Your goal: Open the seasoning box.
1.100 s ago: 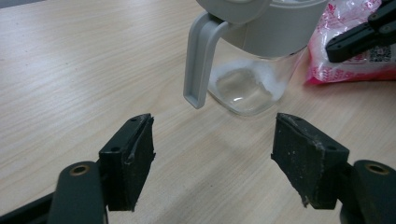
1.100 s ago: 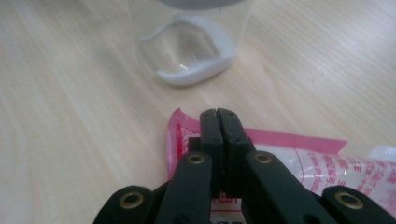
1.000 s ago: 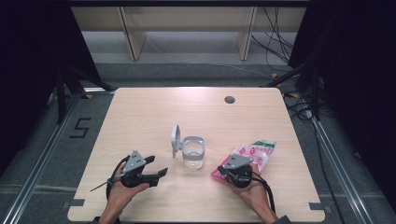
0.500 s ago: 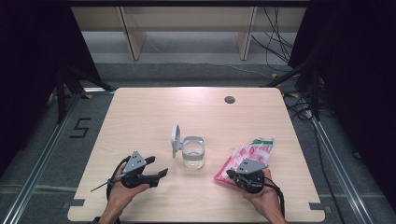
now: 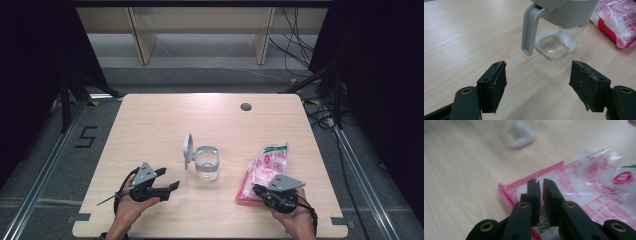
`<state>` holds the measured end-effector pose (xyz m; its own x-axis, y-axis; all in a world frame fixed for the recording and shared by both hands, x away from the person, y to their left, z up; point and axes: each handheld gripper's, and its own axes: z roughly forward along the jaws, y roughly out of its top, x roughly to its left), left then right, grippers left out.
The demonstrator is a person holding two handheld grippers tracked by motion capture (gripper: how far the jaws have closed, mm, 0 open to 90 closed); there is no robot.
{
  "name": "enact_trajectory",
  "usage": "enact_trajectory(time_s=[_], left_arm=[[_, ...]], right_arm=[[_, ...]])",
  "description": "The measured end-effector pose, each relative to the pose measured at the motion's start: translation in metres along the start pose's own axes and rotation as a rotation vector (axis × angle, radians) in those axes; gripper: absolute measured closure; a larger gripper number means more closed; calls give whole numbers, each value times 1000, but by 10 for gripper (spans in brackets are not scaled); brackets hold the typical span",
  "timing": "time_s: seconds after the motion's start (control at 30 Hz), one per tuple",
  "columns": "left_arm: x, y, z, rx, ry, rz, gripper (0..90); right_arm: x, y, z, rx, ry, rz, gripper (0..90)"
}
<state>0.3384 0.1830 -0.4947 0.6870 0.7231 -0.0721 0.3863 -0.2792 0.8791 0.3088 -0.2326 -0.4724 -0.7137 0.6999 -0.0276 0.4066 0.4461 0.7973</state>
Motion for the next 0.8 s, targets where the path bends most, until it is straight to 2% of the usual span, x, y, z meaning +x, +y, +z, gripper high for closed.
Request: enact_trajectory(time_s=[0.03, 0.07, 0.13, 0.2, 0.23, 0.27, 0.33, 0.37, 0.4, 0.5, 0.53, 0.57, 0.63, 0.7, 0.73, 0.77, 0.8], left_arm=[[-1, -1, -1, 13, 6, -13, 288], [-2, -1, 0, 5, 4, -22, 288], [-2, -1, 0, 6, 5, -21, 288], [-1, -1, 0, 22, 10, -5, 288], [-1, -1, 1, 16, -1, -12, 288], [-1, -1, 1, 19, 2, -7, 288], [-2, -1, 1, 16, -1, -11, 288], [-2, -1, 2, 15, -3, -12, 288], [-2, -1, 2, 16, -4, -11, 288], [-2, -1, 3, 22, 1, -9, 288], [-2, -1, 3, 22, 1, -9, 288], [-3, -1, 3, 19, -5, -15, 288], [-3, -2, 3, 21, -10, -15, 288], [-3, -1, 3, 24, -5, -16, 288], [-3, -1, 3, 29, -3, -12, 288], [-4, -1, 4, 14, -14, -27, 288], [-5, -1, 4, 6, -19, -35, 288]], right_arm=[[-5, 1, -6, -45, -10, 25, 777], [-7, 1, -14, -67, -55, 98, 711], [-16, -3, -20, -113, -114, 154, 638], [-27, -9, -22, -127, -153, 197, 562], [-34, -11, -23, -128, -193, 185, 521], [-37, -13, -23, -125, -200, 229, 495], [-39, -16, -24, -112, -232, 280, 493], [-44, -17, -24, -128, -230, 258, 481], [-46, -18, -23, -123, -235, 256, 467], [-49, -19, -23, -107, -249, 298, 421], [-49, -19, -23, -107, -249, 298, 421], [-52, -20, -21, -92, -256, 342, 401], [-61, -21, -18, -108, -253, 302, 396], [-66, -20, -15, -97, -254, 322, 377], [-65, -20, -13, -97, -256, 351, 376], [-71, -21, -12, -86, -244, 332, 376], [-70, -20, -9, -84, -243, 385, 376]])
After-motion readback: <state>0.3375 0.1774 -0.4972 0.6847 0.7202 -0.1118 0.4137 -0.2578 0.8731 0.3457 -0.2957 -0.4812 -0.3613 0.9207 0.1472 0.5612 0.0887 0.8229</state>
